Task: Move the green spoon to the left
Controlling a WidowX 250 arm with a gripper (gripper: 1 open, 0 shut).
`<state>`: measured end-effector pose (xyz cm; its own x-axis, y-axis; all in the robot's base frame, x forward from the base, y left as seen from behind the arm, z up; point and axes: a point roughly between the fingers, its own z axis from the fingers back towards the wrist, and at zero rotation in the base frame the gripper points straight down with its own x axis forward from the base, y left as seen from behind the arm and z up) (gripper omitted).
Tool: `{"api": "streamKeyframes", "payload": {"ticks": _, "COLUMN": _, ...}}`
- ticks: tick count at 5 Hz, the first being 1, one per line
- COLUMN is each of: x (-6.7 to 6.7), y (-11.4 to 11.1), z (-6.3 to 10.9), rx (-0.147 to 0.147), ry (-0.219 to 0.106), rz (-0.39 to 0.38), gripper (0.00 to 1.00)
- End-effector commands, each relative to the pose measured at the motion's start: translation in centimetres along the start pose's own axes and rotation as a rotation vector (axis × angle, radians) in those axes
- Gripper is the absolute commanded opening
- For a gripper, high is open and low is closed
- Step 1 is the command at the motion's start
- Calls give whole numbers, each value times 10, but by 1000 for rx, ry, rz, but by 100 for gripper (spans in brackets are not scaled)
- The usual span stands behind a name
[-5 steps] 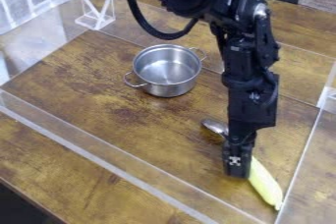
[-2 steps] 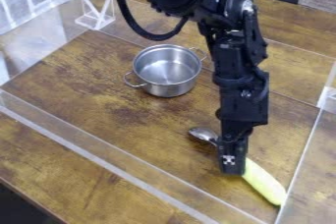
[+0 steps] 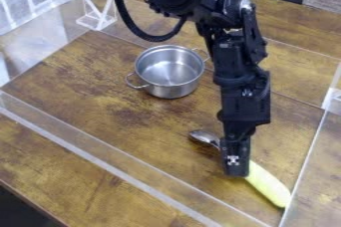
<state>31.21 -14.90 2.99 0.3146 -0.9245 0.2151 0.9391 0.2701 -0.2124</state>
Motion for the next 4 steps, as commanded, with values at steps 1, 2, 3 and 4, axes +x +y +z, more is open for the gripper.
{"api": "streamKeyframes", "payload": {"ticks": 1, "x": 6, "y": -25, "z": 3, "rx": -41, "ry": -28, "rz": 35, "gripper": 0}}
{"api": "streamKeyframes", "payload": {"ticks": 2, "x": 3, "y": -32, "z": 12, "rx": -37, "ry": -27, "rz": 57, "gripper": 0}}
{"api": "streamKeyframes", "payload": {"ticks": 3, "x": -1, "y": -37, "z": 20, "rx": -34, "ry": -26, "rz": 81, "gripper": 0}}
{"api": "streamKeyframes", "payload": {"ticks": 4, "x": -2, "y": -37, "z": 25, "rx": -31, "ry": -25, "rz": 91, "gripper": 0}}
